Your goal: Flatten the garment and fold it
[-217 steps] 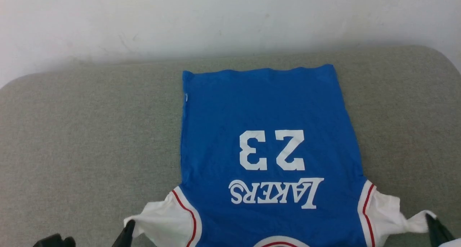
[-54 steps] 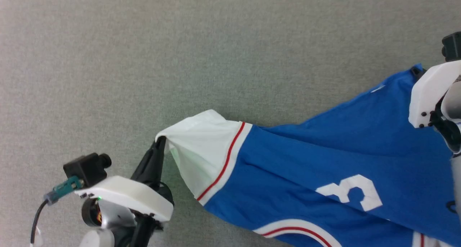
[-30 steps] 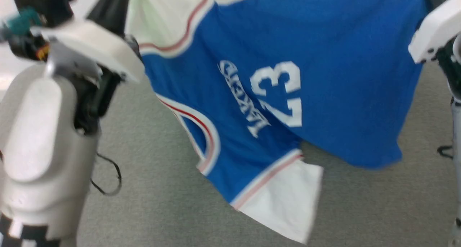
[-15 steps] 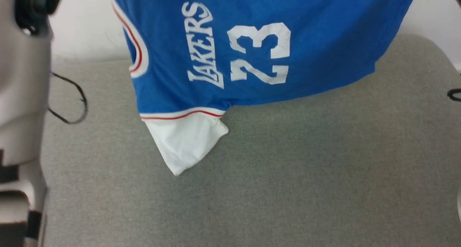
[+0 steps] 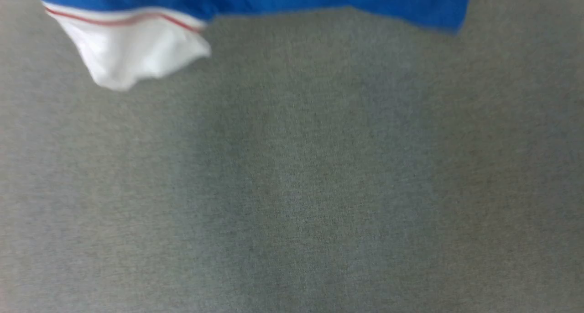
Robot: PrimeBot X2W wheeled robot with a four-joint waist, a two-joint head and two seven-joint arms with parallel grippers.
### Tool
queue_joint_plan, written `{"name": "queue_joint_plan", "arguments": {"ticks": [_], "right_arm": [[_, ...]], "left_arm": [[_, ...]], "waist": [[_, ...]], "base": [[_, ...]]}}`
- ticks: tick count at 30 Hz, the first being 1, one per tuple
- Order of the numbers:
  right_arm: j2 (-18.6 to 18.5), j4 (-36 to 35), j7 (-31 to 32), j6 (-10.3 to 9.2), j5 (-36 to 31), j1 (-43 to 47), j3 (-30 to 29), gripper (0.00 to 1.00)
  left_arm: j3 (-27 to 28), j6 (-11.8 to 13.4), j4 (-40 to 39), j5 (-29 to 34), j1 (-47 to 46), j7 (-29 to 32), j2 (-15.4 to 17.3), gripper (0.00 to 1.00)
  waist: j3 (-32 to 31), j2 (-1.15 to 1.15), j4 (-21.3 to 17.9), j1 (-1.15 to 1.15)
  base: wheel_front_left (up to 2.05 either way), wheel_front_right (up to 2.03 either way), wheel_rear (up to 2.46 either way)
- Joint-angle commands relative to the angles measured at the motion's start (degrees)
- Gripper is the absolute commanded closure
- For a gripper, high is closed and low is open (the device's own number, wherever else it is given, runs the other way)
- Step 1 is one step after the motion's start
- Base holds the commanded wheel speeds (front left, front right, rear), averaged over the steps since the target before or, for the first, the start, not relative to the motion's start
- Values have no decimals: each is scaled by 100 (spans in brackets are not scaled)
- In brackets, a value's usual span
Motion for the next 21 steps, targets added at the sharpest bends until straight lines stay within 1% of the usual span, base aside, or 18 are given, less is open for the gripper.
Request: {"name": "queue_joint_plan", "arguments": {"ticks": [1, 6, 10, 12, 16, 21], "right_arm": [[15, 50, -60, -12, -49, -76, -15, 100], [-17, 366, -536, -12, -286, -496, 140, 100], [-139, 576, -801, -12, -353, -636, 293, 100], [-199, 684, -919, -12, -372, -636, 368, 100], [-307, 879, -1144, -12, -354, -558, 625, 100], [-426, 945, -1481, -12, -31, -212, 1202, 100]], "left_arm": [[-19, -36, 42, 40, -104, -64, -27, 100], [-87, -205, 375, 88, -589, -596, -75, 100], [-126, -323, 550, 90, -654, -1077, -39, 100], [-153, -389, 653, 64, -604, -1277, -7, 100], [-139, -442, 854, -59, -375, -1606, -19, 100], [-323, -556, 854, -170, 188, -1827, 16, 100]], "waist": [[825, 0, -122, -3], [1321, 0, -55, -3], [1686, 0, 19, -3], [1822, 0, 62, -3], [1984, 0, 176, -3], [1898, 0, 293, -3]], "base": [[0, 0, 0], [0, 0, 0], [0, 0, 0], [0, 0, 0], [0, 0, 0], [0, 0, 0]]}}
